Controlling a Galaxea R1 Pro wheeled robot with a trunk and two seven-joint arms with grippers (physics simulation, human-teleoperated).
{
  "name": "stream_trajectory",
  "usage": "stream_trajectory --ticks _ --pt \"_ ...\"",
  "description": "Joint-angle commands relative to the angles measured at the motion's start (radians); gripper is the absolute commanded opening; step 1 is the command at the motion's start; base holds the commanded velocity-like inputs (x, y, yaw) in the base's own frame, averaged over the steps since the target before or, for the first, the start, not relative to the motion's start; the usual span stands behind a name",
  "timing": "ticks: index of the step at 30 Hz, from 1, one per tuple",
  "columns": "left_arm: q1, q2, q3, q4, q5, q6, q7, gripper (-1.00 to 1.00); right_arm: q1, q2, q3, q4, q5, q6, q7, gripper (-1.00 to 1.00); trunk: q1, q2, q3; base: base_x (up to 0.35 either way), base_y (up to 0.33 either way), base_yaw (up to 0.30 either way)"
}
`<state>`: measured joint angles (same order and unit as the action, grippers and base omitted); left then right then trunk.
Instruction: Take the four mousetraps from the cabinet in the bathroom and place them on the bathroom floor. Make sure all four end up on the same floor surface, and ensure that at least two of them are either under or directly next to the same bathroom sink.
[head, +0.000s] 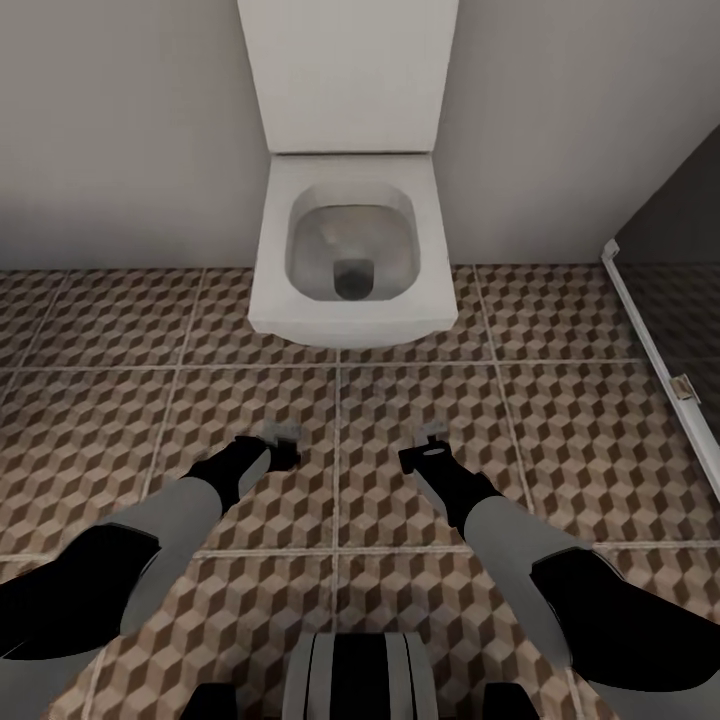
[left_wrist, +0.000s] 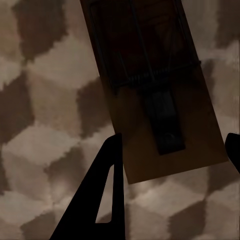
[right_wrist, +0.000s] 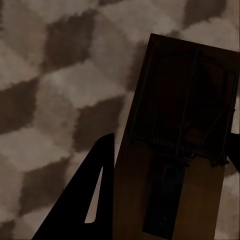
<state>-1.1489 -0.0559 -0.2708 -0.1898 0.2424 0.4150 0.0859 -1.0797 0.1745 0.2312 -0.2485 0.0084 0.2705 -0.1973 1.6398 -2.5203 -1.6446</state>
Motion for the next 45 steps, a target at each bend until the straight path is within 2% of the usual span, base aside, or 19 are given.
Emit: stream_trajectory --ticks 1,16,36,45 --pt "0.0 0.0 -0.007 -0.002 0.01 0.005 0.008 -1.0 0.0 0.0 0.005 -0.002 0.0 0.007 -0.002 -1.0 0.0 0.0 -0.004 0.0 0.0 0.0" --pt "0.0 -0.001 -0.007 -0.002 0.009 0.005 0.008 -1.0 0.0 0.0 0.005 -0.002 0.0 0.007 -0.002 -1.0 0.001 -0.001 -0.008 0.004 0.0 0.0" --pt "0.0 -0.001 -0.011 -0.002 0.009 0.005 0.008 -1.0 0.0 0.0 0.005 -0.002 0.001 0.007 -0.002 -1.0 0.001 -0.001 -0.008 0.174 0.0 0.0" --pt "0.0 -0.001 -0.011 -0.002 0.009 0.004 0.008 -1.0 0.0 0.0 0.005 -0.002 0.001 0.007 -0.002 -1.0 0.001 -0.001 -0.008 0.038 0.0 0.0"
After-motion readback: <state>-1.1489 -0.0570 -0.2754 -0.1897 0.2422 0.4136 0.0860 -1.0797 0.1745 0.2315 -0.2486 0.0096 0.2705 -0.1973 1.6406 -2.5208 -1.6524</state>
